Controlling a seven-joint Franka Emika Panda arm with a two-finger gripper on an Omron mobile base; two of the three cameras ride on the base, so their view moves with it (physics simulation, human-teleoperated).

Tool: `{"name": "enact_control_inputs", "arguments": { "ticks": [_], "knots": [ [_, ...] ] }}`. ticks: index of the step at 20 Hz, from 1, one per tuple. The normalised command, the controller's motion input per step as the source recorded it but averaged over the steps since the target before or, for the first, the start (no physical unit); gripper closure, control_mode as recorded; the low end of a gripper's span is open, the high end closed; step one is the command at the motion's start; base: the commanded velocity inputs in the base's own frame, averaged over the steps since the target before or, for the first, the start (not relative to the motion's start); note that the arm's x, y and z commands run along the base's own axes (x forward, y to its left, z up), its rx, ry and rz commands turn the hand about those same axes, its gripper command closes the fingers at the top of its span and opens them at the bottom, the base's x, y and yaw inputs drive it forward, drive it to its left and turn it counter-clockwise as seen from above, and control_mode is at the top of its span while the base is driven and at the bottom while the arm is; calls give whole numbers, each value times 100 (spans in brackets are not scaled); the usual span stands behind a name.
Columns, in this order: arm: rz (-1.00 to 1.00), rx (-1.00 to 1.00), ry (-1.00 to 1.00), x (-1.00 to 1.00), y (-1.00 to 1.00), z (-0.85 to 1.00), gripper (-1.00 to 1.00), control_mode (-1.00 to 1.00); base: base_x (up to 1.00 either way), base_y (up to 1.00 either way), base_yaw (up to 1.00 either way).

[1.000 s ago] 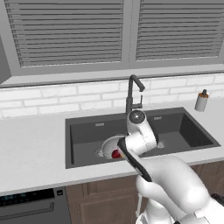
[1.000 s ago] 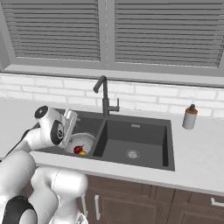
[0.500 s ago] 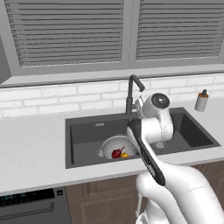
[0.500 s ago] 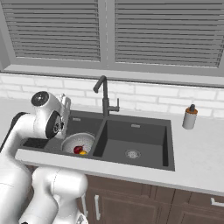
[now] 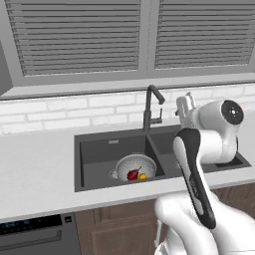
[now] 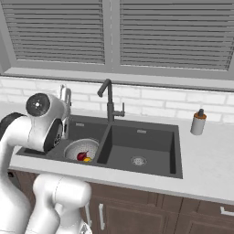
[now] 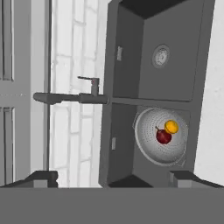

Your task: Put the colander in the sink, put the tangerine, pear in the colander, and turn on the sink faucet and pour water over the colander.

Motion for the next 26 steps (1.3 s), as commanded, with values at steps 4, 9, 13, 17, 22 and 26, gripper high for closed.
{"name": "enact_control_inputs", "arguments": {
  "ticks": [4, 9, 13, 17, 22, 26],
  "knots": [
    [0, 10, -24, -23, -74, 24, -100, -100, 0, 0, 0],
    [0, 11, -20, -2, -75, 29, -100, -100, 0, 0, 0],
    [6, 8, -24, 1, -53, 28, -100, -100, 0, 0, 0],
    [25, 0, -7, 17, -15, 5, -100, -100, 0, 0, 0],
    [36, -6, 10, 32, 0, 0, -100, -100, 0, 0, 0],
    [29, 0, -1, 26, -19, 5, -100, -100, 0, 0, 0]
  ]
}}
